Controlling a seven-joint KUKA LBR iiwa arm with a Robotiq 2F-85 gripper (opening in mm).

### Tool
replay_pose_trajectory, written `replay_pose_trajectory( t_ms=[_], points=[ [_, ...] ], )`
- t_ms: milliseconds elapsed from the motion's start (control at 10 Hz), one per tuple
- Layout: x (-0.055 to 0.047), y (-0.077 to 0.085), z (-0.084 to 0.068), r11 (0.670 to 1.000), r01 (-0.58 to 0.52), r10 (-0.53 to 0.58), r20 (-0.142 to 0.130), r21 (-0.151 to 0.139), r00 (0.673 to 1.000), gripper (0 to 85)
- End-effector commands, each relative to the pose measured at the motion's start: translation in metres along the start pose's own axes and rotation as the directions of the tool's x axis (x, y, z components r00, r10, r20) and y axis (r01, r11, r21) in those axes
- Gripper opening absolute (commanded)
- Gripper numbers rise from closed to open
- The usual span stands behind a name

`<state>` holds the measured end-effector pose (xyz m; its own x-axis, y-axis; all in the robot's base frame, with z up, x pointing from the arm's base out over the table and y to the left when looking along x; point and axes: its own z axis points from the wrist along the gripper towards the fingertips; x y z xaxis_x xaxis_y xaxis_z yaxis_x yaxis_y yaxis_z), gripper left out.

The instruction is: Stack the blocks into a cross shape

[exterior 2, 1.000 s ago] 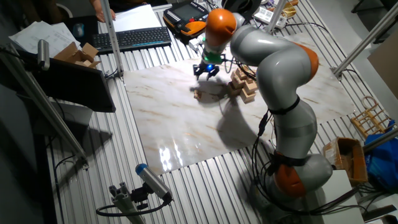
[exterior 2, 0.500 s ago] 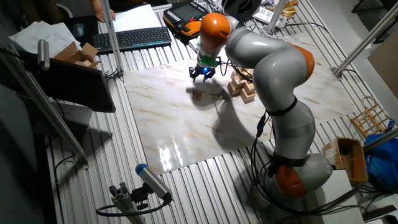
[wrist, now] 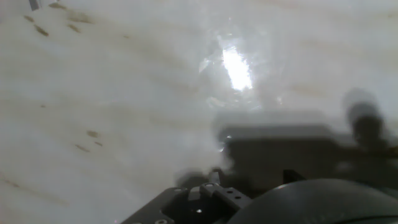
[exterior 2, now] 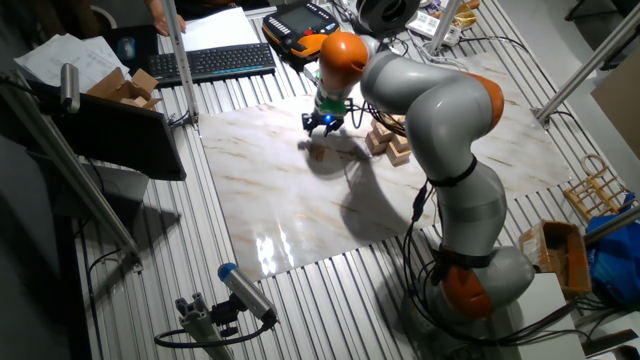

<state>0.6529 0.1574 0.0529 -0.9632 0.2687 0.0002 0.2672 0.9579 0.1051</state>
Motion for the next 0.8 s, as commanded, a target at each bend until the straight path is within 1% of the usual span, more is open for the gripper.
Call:
replay_pose_trajectory(
  t_ms=[0,200,400,500,700],
  points=[
    [0.001,0.000,0.002,1.000,0.000,0.000,0.003,-0.004,1.000,51.0],
    [0.006,0.001,0.007,1.000,-0.002,0.002,0.014,-0.007,1.000,51.0],
    [0.014,0.003,0.010,1.000,-0.009,0.010,0.019,-0.012,1.000,51.0],
    [0.016,0.003,0.012,1.000,-0.011,0.011,0.021,-0.014,1.000,51.0],
    [0.015,0.003,0.014,1.000,-0.009,0.010,0.030,-0.018,1.000,51.0]
  ],
)
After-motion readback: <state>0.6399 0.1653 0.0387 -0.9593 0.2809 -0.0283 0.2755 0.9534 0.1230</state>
